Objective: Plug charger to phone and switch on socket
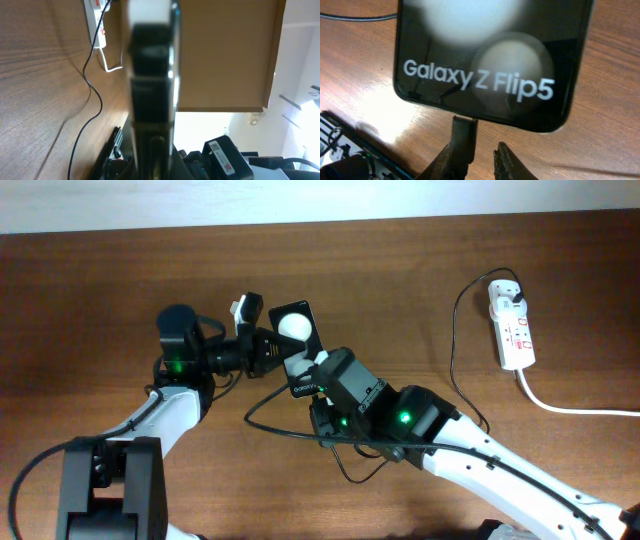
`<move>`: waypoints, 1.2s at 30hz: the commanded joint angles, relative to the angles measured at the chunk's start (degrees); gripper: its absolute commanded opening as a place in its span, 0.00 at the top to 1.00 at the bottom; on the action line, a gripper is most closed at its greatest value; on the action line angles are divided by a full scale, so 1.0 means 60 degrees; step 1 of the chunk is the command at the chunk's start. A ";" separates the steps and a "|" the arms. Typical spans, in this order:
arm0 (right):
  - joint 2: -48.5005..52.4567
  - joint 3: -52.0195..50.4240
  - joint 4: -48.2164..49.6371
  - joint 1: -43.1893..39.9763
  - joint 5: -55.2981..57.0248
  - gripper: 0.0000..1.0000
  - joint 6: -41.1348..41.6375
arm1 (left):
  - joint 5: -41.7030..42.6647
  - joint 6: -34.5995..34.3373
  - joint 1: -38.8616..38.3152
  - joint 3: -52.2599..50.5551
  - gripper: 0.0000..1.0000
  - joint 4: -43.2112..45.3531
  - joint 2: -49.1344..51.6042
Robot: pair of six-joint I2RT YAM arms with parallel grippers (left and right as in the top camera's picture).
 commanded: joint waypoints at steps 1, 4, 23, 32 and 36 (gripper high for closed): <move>0.0029 0.0102 0.0262 0.0007 -0.0055 0.92 0.0029 | 0.0193 0.0124 -0.0015 0.0124 1.00 0.0058 -0.0011; 0.0029 0.0102 0.0732 0.0007 -0.0044 0.96 0.0025 | 0.0419 0.0120 -0.0015 0.0124 1.00 0.0058 -0.0011; -0.0685 0.0244 0.0758 -0.0189 -0.0193 0.25 -0.0018 | -0.0397 0.1071 -0.0080 0.0120 1.00 0.0058 -0.0011; -0.2211 0.0244 -0.0189 -0.0189 0.1574 0.03 -0.0007 | -0.2178 0.2029 -0.0758 0.0124 1.00 0.0015 -0.0011; -0.2524 0.0244 -0.0299 -0.0189 0.1785 0.01 -0.0011 | -0.2718 0.3038 -0.0765 0.0124 1.00 -0.1191 -0.0011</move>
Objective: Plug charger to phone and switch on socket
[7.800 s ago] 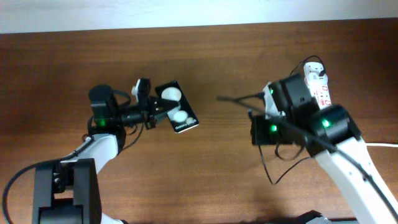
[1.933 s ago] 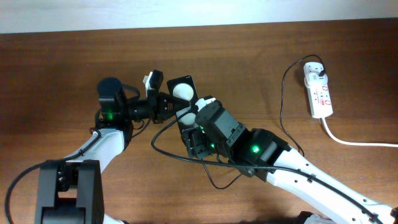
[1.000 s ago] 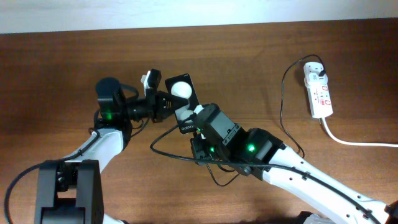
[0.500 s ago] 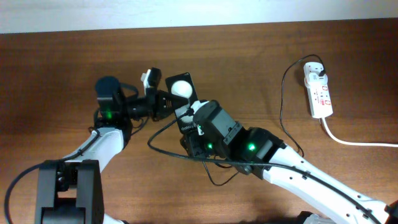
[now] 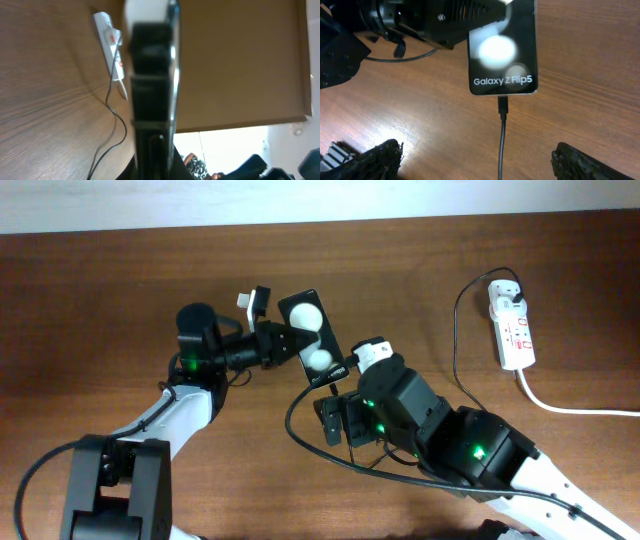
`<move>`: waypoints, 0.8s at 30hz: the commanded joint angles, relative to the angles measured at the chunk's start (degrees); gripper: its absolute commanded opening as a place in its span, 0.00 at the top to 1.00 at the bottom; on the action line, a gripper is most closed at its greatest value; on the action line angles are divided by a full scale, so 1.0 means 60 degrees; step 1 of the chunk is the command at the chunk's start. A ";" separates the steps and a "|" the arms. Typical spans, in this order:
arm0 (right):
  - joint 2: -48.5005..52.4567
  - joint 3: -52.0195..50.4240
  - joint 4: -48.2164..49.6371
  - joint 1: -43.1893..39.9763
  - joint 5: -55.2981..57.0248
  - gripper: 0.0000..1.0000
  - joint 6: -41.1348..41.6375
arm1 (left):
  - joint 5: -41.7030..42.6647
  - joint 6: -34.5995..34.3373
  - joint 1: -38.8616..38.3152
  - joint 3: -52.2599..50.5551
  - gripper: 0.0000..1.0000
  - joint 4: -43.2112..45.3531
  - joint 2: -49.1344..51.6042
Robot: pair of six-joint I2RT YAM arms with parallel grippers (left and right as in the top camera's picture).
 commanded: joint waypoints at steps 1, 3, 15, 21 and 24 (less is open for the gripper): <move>-0.0302 0.0215 -0.0007 -0.0062 0.0368 0.01 -0.0055 | -0.0871 0.1311 -0.0007 0.0007 1.00 -0.1115 -0.0015; -0.0386 0.0215 -0.0058 -0.0062 0.0368 0.01 -0.0055 | -0.1588 0.2087 -0.0007 0.0011 1.00 -0.2062 -0.0015; -0.0444 0.0215 -0.1093 -0.0062 0.0361 0.01 -0.0018 | -0.2364 0.5468 -0.0754 0.4411 1.00 -0.7453 0.3133; -0.0441 0.0215 -0.1111 -0.0062 0.0328 0.01 -0.0018 | -0.2306 0.5584 -0.0765 0.4506 1.00 -0.7519 0.3770; -0.0441 0.0215 -0.1111 -0.0062 0.0328 0.01 -0.0018 | -0.2302 0.5723 -0.0841 0.4506 0.99 -0.7508 0.4153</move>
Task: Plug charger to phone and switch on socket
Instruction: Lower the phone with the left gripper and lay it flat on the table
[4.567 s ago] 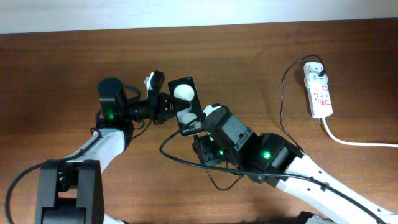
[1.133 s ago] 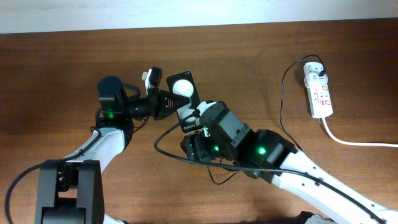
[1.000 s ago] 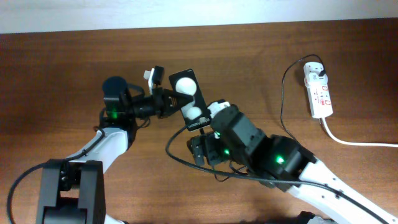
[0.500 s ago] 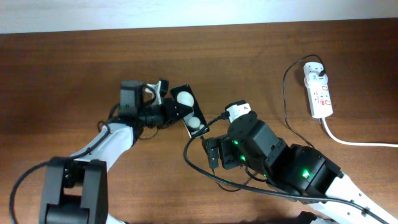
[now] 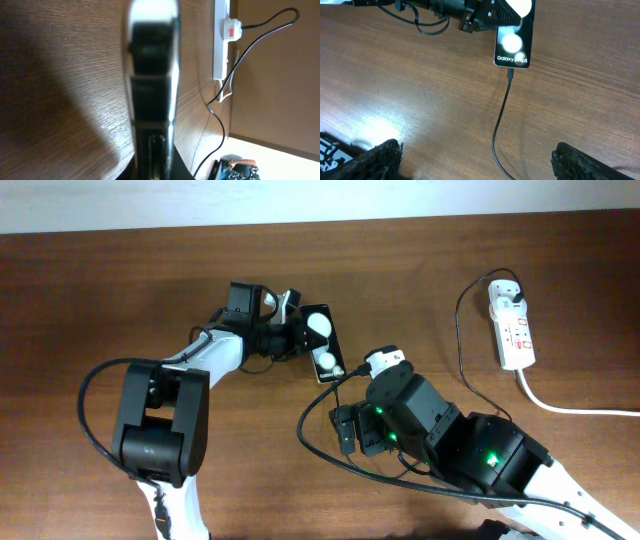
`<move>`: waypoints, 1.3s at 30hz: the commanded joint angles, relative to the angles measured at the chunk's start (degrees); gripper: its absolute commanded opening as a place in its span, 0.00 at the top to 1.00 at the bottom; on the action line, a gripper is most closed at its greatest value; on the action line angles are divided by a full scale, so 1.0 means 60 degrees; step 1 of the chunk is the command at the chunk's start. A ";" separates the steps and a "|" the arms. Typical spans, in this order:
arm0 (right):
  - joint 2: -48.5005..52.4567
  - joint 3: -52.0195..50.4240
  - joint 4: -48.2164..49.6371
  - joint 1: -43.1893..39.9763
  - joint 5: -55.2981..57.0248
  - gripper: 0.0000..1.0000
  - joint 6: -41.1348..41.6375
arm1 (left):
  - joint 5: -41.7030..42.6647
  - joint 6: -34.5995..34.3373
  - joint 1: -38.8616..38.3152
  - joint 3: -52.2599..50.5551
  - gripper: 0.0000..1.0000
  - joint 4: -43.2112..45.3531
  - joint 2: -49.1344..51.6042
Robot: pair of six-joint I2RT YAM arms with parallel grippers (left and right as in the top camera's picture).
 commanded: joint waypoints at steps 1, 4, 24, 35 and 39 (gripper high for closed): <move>-0.0135 0.0164 0.0022 -0.0044 0.0117 0.01 -0.0025 | 0.0397 0.0346 -0.0098 0.0219 0.98 0.0044 0.0532; -0.0135 0.0164 0.0026 -0.0044 0.0120 0.01 -0.0025 | 0.0393 0.0339 -0.0120 0.0219 0.97 -0.0113 0.0725; -0.0135 0.0160 -0.0193 -0.0044 0.0211 0.01 -0.0025 | -0.3781 0.0878 -0.0718 0.0219 0.20 -0.1253 0.0911; -0.0135 0.0160 -0.0197 -0.0044 0.0226 0.01 -0.0025 | -0.4626 0.0947 -0.0714 0.0219 0.01 -0.2033 0.0907; -0.0135 0.0160 -0.0222 -0.0044 0.0222 0.01 -0.0025 | -0.5788 0.0951 -0.0714 0.0219 0.01 -0.2572 0.0907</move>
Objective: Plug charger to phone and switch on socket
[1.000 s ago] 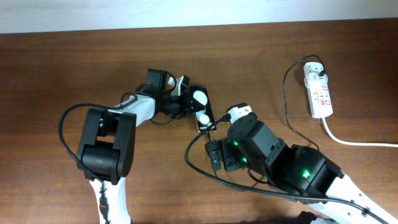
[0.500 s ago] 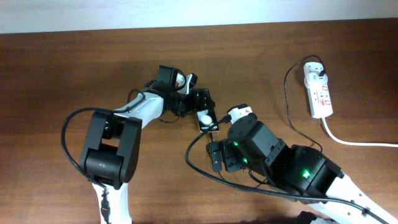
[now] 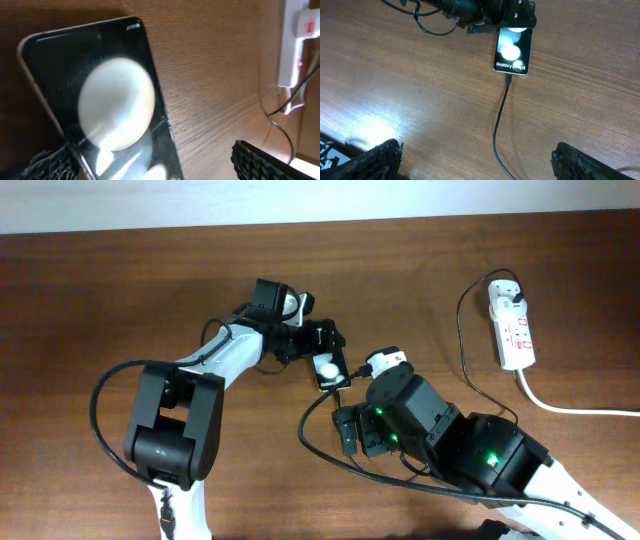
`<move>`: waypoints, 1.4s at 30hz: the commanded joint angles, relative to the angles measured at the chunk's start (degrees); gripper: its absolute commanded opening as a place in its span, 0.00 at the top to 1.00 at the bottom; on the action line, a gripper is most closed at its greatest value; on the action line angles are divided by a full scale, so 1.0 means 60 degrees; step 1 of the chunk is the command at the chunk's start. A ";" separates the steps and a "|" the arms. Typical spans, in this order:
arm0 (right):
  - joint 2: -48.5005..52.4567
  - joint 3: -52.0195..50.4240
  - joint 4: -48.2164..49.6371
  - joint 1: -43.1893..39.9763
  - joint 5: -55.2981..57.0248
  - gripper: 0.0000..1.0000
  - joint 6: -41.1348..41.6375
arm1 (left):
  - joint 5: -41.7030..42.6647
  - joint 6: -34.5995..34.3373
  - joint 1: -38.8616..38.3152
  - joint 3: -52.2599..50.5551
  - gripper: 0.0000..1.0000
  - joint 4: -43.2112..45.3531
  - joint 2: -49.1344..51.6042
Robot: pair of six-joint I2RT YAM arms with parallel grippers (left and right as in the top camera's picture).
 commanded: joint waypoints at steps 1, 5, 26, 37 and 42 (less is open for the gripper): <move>-0.0131 0.0160 -0.0062 -0.0044 0.0117 0.01 -0.0022 | -0.2954 0.0127 0.0135 -0.0579 0.01 -0.0849 0.0780; -0.0131 0.0160 -0.0142 -0.0044 0.0117 0.01 -0.0022 | -0.3348 0.0127 0.0135 -0.0579 0.01 -0.1155 0.0780; -0.0124 0.0160 -0.0211 -0.0044 0.0841 0.01 -0.0025 | -0.6601 0.0124 0.0896 -0.0142 0.01 -0.4226 -0.5705; -0.0095 0.0160 -0.0215 -0.0044 0.0838 0.01 -0.0025 | -0.6961 0.0120 0.0896 -0.0149 0.01 -0.5923 -0.8797; -0.0007 0.0160 -0.0208 -0.0044 0.1013 0.01 -0.0022 | -0.7042 0.0117 0.0896 -0.0186 0.01 -0.6666 -1.0142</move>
